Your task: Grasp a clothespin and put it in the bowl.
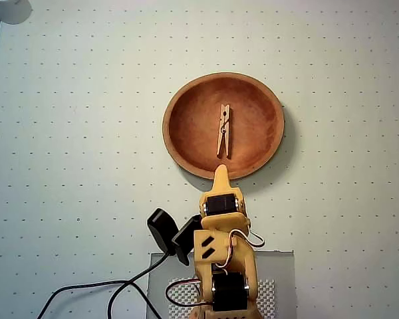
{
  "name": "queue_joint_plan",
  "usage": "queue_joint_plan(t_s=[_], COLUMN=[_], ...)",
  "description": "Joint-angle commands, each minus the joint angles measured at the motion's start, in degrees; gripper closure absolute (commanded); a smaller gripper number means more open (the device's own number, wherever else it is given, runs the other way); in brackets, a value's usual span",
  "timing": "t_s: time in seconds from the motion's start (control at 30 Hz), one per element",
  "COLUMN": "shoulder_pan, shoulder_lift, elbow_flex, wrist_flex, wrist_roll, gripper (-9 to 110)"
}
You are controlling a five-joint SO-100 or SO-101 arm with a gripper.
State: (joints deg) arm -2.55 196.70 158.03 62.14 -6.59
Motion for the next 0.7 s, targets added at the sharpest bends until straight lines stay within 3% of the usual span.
queue_joint_plan(t_s=[0.0, 0.33, 0.67], shoulder_pan=[1.0, 2.5, 2.5], shoulder_lift=[0.9, 0.8, 0.7], elbow_flex=[4.9, 18.3, 21.2], wrist_flex=[-4.6, -10.4, -8.8], wrist_roll=[0.6, 0.6, 0.7], gripper=[105, 105, 105])
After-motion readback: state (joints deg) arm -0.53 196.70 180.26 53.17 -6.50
